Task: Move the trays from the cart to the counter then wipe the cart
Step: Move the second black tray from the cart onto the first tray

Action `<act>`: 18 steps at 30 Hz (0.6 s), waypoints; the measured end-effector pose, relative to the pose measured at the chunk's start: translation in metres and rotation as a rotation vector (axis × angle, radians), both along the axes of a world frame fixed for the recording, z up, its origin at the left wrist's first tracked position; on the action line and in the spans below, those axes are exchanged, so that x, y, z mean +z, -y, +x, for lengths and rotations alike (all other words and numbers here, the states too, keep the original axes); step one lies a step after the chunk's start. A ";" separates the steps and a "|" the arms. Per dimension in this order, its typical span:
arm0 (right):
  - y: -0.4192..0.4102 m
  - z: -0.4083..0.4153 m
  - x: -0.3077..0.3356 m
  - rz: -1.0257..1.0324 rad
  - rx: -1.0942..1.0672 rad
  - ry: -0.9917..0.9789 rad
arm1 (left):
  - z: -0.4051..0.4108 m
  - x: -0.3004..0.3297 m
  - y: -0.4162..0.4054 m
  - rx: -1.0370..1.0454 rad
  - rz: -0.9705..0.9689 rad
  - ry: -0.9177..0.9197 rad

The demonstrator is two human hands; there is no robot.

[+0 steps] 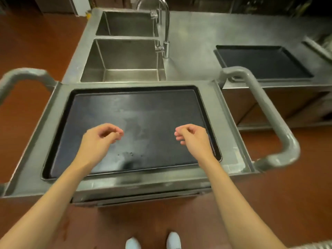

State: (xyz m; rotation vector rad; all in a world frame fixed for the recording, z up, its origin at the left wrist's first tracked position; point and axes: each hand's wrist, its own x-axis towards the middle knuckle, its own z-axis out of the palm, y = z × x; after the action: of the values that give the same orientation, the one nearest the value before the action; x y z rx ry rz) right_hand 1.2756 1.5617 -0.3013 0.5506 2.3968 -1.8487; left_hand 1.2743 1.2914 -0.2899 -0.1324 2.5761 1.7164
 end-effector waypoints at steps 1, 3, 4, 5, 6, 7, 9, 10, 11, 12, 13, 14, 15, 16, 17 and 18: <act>0.000 0.005 -0.014 0.058 0.016 0.055 | 0.006 -0.013 0.006 -0.023 -0.104 0.032; 0.000 0.016 -0.038 0.216 0.114 0.161 | 0.018 -0.037 0.015 -0.090 -0.321 0.078; -0.002 0.021 -0.048 0.323 0.203 0.196 | 0.023 -0.048 0.020 -0.144 -0.428 0.082; -0.003 0.027 -0.056 0.432 0.304 0.208 | 0.028 -0.058 0.025 -0.215 -0.529 0.083; -0.004 0.031 -0.062 0.525 0.399 0.196 | 0.032 -0.067 0.030 -0.290 -0.624 0.096; -0.004 0.035 -0.066 0.603 0.481 0.171 | 0.036 -0.075 0.036 -0.354 -0.699 0.119; -0.003 0.038 -0.073 0.790 0.594 0.111 | 0.040 -0.087 0.043 -0.400 -0.760 0.113; -0.002 0.038 -0.076 0.885 0.620 0.080 | 0.041 -0.089 0.045 -0.397 -0.775 0.082; -0.002 0.038 -0.081 0.957 0.625 0.040 | 0.042 -0.091 0.046 -0.388 -0.789 0.050; -0.003 0.038 -0.086 0.999 0.615 -0.003 | 0.042 -0.092 0.045 -0.379 -0.804 0.025; -0.003 0.039 -0.090 1.016 0.591 -0.041 | 0.042 -0.094 0.046 -0.370 -0.811 0.007; -0.003 0.041 -0.093 1.017 0.558 -0.072 | 0.042 -0.094 0.045 -0.356 -0.811 -0.007; -0.002 0.043 -0.096 1.017 0.521 -0.101 | 0.043 -0.096 0.045 -0.344 -0.809 -0.023; -0.002 0.045 -0.099 1.019 0.483 -0.133 | 0.045 -0.099 0.045 -0.334 -0.815 -0.039; -0.001 0.047 -0.103 1.027 0.446 -0.172 | 0.048 -0.102 0.045 -0.324 -0.822 -0.062; -0.001 0.050 -0.105 1.043 0.418 -0.213 | 0.050 -0.104 0.045 -0.312 -0.824 -0.076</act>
State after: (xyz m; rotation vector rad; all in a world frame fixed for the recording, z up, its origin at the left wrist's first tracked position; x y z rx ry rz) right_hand 1.3255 1.5628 -0.4063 -0.1529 3.1513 -0.4207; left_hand 1.3244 1.2460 -0.3938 0.3002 2.9724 0.5085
